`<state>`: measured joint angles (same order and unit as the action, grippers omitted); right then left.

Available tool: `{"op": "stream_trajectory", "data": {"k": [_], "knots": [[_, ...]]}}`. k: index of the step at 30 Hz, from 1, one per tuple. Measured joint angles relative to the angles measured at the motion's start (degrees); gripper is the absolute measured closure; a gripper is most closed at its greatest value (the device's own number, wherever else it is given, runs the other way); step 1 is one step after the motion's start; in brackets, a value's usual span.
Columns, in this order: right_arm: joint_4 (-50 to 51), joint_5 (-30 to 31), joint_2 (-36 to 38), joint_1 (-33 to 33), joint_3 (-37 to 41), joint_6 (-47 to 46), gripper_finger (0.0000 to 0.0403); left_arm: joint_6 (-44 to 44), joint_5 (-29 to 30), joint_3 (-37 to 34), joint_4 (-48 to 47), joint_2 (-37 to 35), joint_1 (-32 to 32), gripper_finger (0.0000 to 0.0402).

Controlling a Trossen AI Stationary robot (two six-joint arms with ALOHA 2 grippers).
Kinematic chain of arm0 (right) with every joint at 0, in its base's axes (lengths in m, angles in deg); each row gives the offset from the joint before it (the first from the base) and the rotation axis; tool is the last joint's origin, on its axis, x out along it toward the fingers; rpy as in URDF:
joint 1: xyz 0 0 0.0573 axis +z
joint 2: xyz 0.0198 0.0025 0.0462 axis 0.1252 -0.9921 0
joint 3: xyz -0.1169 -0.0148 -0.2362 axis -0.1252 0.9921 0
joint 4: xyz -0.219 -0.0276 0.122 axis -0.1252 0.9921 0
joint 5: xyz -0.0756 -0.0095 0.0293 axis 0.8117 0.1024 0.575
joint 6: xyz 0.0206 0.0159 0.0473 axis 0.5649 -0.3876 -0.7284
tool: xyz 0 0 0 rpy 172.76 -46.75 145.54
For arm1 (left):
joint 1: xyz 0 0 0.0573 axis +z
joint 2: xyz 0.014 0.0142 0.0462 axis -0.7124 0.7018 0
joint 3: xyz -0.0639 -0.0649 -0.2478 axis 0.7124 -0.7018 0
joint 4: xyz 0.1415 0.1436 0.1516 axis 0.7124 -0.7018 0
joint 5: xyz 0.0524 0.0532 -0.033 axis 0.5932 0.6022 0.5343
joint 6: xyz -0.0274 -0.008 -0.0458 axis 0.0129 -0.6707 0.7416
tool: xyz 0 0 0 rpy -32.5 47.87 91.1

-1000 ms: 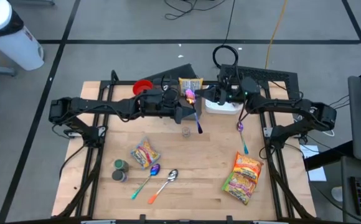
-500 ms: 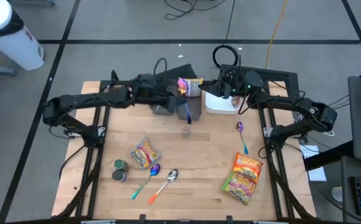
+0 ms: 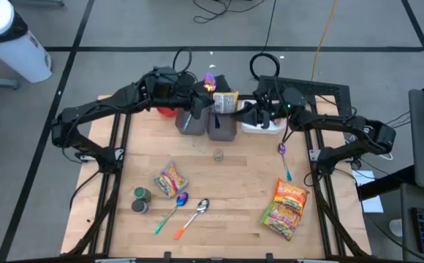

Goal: Pick & Place Food Item
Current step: Put the top left purple and blue spoon into the left black bin

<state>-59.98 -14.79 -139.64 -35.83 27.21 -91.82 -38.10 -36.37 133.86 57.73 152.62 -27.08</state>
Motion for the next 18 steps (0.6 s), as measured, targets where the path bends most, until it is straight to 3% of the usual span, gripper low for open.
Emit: {"op": "stream_trajectory", "data": {"k": [18], "knots": [[1.5,4.4,0.0,4.5,0.0,3.0,0.0239,3.3,-5.1,0.0,13.1,7.1,-2.0,0.0401]]}}
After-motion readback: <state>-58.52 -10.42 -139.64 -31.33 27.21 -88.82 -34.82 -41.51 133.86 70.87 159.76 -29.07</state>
